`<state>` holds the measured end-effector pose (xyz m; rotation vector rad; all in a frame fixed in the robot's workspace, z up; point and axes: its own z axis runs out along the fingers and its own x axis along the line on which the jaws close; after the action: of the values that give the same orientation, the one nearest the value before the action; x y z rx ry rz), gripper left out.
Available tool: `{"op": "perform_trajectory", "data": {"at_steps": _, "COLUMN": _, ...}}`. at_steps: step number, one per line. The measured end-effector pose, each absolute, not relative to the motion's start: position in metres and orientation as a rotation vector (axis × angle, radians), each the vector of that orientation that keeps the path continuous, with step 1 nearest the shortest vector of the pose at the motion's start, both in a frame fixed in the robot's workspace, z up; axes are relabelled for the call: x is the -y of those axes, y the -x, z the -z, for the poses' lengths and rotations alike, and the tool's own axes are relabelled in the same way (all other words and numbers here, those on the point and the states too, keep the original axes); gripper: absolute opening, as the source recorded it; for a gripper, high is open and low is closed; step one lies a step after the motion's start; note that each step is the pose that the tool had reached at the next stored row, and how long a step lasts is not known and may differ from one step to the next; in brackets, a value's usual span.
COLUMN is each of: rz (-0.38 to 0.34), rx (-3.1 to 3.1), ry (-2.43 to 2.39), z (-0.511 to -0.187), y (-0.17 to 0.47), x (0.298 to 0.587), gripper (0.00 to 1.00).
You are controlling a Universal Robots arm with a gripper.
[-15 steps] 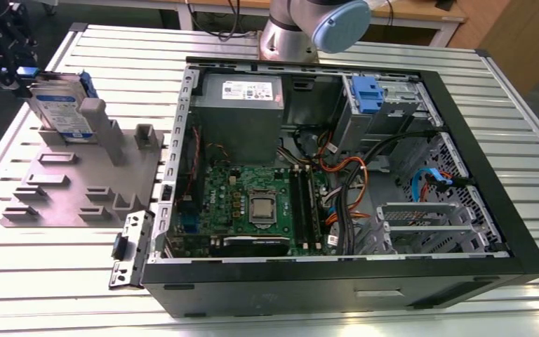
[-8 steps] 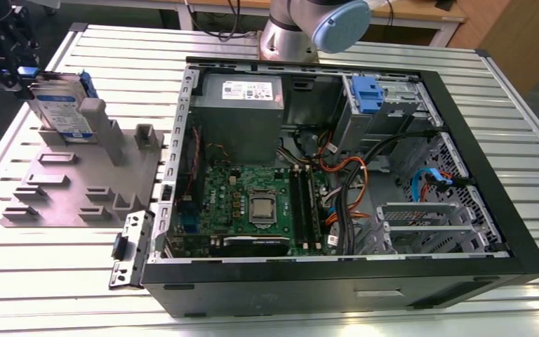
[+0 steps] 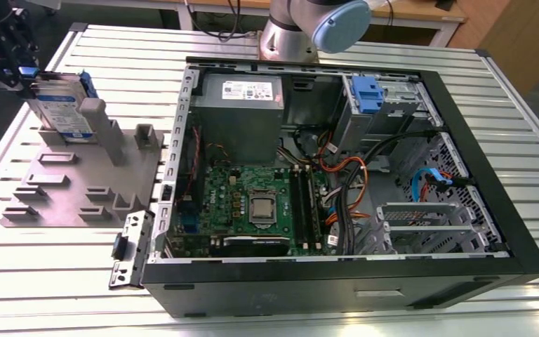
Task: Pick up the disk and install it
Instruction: 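Pick up the disk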
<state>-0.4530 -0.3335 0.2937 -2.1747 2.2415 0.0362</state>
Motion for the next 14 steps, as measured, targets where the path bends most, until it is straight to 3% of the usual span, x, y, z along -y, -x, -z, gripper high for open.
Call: {"op": "perform_trajectory", "data": {"at_steps": 14, "rz": -0.036, "rx": -2.242, "ry": 2.175, "z": -0.2895, "y": 0.4528, "x": 0.3333, "gripper": 0.45}}
